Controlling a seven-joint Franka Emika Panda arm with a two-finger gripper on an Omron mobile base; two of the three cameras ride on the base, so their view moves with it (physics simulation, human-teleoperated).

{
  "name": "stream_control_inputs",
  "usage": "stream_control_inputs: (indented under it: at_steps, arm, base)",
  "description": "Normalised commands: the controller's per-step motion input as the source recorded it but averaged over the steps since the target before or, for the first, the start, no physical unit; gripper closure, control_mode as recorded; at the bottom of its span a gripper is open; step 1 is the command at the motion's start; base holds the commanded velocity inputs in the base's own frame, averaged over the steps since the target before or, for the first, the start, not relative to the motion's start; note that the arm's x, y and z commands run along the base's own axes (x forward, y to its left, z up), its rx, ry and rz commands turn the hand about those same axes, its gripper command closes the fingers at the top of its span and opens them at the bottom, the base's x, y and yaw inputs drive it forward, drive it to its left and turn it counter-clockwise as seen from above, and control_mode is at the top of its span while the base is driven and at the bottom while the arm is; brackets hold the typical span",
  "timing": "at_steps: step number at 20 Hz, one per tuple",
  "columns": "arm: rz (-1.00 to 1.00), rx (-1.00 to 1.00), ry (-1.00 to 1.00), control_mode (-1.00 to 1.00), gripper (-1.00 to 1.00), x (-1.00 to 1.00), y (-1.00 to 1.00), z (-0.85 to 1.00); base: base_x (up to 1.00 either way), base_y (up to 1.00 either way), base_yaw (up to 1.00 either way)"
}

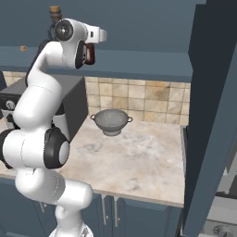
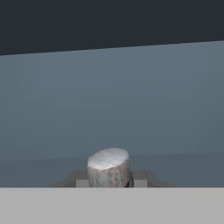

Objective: Pick the ketchup and oil and vinegar bottle from the counter and place them in the cabinet.

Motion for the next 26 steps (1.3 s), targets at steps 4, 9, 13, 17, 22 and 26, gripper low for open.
stream_control_inputs:
  at_steps: [4, 9, 13, 17, 22, 26]
  arm:
    - [0.00, 0.00, 0.00, -1.00, 1.00, 0.23, 0.03, -0.09]
    - [0.00, 0.00, 0.00, -1.00, 1.00, 0.22, 0.03, -0.12]
    - [0.00, 0.00, 0.00, -1.00, 1.00, 0.15, 0.00, -0.10]
    - [0.00, 0.00, 0.00, -1.00, -1.00, 0.02, 0.00, 0.00]
    - [0.00, 0.00, 0.00, -1.00, -1.00, 0.00, 0.00, 0.00]
    - [0.00, 0.00, 0.00, -1.00, -1.00, 0.00, 0.00, 0.00]
  base:
    - [0.00, 0.00, 0.00]
    - [0.00, 0.00, 0.00]
    - [0.00, 0.00, 0.00]
    - [0.00, 0.00, 0.00]
    - [0.00, 0.00, 0.00]
    - [0.00, 0.00, 0.00]
